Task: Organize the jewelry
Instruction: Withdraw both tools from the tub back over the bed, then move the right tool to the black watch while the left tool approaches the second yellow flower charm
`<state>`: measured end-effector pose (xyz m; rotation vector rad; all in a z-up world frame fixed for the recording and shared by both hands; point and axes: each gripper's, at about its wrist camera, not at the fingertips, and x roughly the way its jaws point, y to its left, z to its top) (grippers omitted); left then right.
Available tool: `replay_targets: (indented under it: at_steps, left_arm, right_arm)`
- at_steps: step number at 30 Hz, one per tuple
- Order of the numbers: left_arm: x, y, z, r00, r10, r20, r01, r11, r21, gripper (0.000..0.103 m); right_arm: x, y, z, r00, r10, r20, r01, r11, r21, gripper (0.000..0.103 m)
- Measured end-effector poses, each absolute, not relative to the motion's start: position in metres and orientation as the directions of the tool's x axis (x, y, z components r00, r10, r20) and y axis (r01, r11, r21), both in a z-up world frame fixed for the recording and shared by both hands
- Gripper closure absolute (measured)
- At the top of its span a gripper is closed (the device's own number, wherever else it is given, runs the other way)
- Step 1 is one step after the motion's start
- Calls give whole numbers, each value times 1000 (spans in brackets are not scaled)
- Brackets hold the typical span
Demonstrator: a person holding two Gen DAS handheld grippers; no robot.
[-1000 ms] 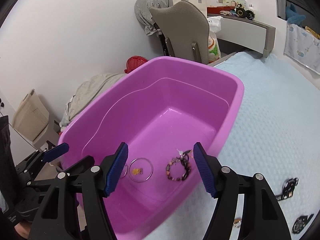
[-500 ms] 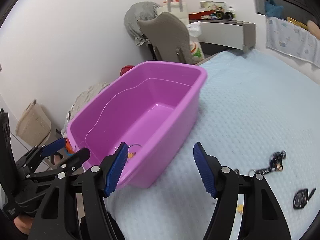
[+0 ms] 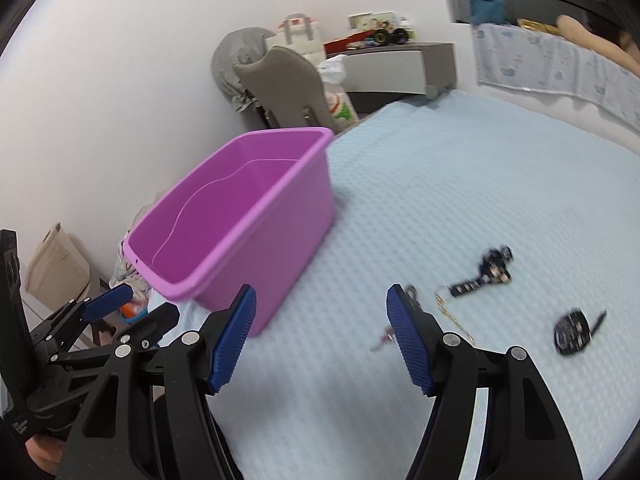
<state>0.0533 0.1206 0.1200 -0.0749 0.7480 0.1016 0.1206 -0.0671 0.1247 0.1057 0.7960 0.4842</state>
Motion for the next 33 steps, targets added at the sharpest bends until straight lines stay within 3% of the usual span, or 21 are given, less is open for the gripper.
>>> replay_targets:
  at_steps: [16, 33]
  left_arm:
    - [31, 46, 104, 707, -3, -707, -8, 1000, -12, 25]
    - [41, 7, 53, 628, -38, -777, 30, 999, -25, 25]
  right_arm:
    - [36, -174, 80, 658, 293, -694, -188, 956, 225, 38]
    - [24, -226, 30, 631, 242, -737, -87, 966, 243, 38]
